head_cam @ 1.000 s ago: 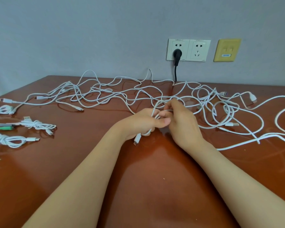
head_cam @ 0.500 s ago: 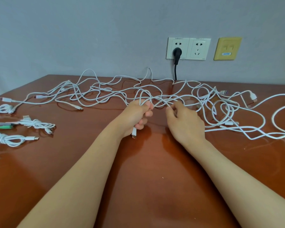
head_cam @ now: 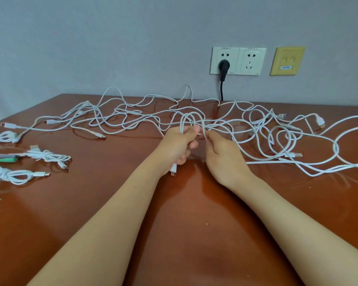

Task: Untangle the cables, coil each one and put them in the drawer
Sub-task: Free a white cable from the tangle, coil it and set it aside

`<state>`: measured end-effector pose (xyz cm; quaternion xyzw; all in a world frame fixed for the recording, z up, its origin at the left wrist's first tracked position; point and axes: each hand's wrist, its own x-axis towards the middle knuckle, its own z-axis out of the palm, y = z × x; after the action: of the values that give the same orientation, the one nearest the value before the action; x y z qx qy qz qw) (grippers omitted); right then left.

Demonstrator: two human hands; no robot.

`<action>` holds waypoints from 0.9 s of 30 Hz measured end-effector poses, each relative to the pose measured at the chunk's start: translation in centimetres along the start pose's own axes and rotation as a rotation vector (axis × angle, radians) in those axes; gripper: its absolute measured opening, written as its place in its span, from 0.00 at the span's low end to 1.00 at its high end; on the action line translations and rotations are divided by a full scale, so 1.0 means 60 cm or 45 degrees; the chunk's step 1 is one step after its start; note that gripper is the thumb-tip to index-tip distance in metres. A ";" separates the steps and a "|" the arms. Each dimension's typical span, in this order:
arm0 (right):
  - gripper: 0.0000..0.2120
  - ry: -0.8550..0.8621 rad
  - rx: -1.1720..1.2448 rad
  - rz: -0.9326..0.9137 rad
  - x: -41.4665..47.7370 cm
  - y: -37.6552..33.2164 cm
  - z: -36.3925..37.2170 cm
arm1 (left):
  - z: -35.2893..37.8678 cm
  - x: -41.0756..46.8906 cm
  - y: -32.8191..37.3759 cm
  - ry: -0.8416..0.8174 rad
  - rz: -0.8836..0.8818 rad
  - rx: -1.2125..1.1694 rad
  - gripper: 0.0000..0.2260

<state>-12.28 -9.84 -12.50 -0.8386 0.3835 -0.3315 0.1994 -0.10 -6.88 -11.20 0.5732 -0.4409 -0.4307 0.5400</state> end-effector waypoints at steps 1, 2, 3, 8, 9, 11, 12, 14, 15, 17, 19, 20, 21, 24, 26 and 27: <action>0.13 -0.024 0.001 -0.029 0.000 0.000 0.000 | 0.001 -0.001 0.000 -0.016 0.000 -0.015 0.11; 0.13 -0.039 0.003 -0.051 -0.001 -0.001 0.000 | 0.001 0.000 0.000 -0.031 0.002 -0.029 0.11; 0.13 -0.047 0.002 -0.071 -0.001 -0.001 0.001 | 0.001 0.000 0.000 -0.047 0.008 -0.036 0.11; 0.12 -0.108 -0.162 -0.109 0.002 0.005 0.005 | 0.004 -0.002 -0.003 -0.079 0.098 0.073 0.12; 0.14 -0.120 -0.188 -0.107 0.002 0.006 0.005 | 0.007 -0.001 -0.004 -0.044 0.128 0.155 0.12; 0.16 -0.129 -0.258 -0.090 0.001 0.005 0.006 | 0.015 0.003 -0.007 0.071 0.180 0.360 0.14; 0.16 -0.127 -0.310 -0.076 0.001 0.004 0.007 | 0.018 0.005 -0.008 0.123 0.200 0.435 0.15; 0.15 -0.109 -0.421 -0.065 0.000 0.001 0.009 | 0.021 0.008 -0.010 0.196 0.223 0.529 0.15; 0.14 -0.098 -0.469 -0.071 0.000 -0.001 0.009 | 0.021 0.010 -0.011 0.227 0.223 0.561 0.15; 0.13 -0.083 -0.518 -0.076 0.000 -0.003 0.007 | 0.018 0.012 -0.013 0.267 0.207 0.594 0.15; 0.13 -0.067 -0.511 -0.063 -0.001 -0.003 0.005 | 0.015 0.015 -0.014 0.261 0.178 0.552 0.15; 0.13 -0.058 -0.508 -0.062 -0.001 -0.003 0.006 | 0.014 0.016 -0.013 0.253 0.148 0.450 0.16; 0.13 -0.048 -0.504 -0.065 -0.001 -0.003 0.007 | 0.014 0.017 -0.011 0.248 0.108 0.293 0.16; 0.13 -0.018 -0.481 -0.072 0.000 -0.002 0.010 | 0.010 0.018 -0.003 0.242 -0.004 -0.166 0.16; 0.12 -0.012 -0.466 -0.076 0.000 0.000 0.010 | 0.006 0.018 0.001 0.221 -0.052 -0.381 0.14; 0.11 -0.013 -0.462 -0.082 0.001 0.001 0.010 | 0.003 0.017 0.001 0.207 -0.077 -0.479 0.14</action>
<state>-11.86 -9.84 -12.94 -0.8743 0.4091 -0.2588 0.0363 -0.01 -7.94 -11.18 0.5080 -0.2903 -0.4738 0.6581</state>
